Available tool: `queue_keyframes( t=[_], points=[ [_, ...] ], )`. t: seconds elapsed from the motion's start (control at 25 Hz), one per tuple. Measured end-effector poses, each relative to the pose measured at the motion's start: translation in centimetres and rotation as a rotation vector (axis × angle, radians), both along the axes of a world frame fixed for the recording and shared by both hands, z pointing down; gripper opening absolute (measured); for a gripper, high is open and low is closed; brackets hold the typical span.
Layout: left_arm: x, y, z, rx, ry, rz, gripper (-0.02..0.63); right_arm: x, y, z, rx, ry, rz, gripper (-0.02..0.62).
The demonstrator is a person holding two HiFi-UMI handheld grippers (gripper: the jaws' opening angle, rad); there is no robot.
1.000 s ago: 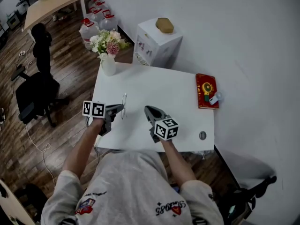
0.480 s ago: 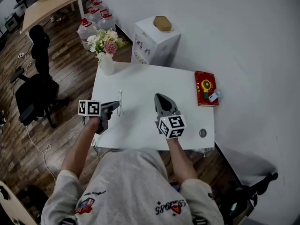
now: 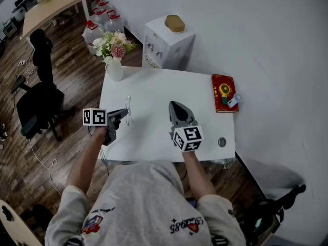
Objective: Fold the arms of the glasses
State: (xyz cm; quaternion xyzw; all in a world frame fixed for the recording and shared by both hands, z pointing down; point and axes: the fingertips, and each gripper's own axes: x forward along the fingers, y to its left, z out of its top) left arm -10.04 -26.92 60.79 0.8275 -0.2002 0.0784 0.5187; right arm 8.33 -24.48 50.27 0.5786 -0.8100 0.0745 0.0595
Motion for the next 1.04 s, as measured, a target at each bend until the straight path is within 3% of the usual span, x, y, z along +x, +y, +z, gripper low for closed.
queue_keyframes(
  t=[1.04],
  points=[
    [-0.3, 0.0, -0.8, 0.011, 0.012, 0.003, 0.012, -1.6, 0.6, 0.4, -0.019, 0.000, -0.022, 0.003]
  ],
)
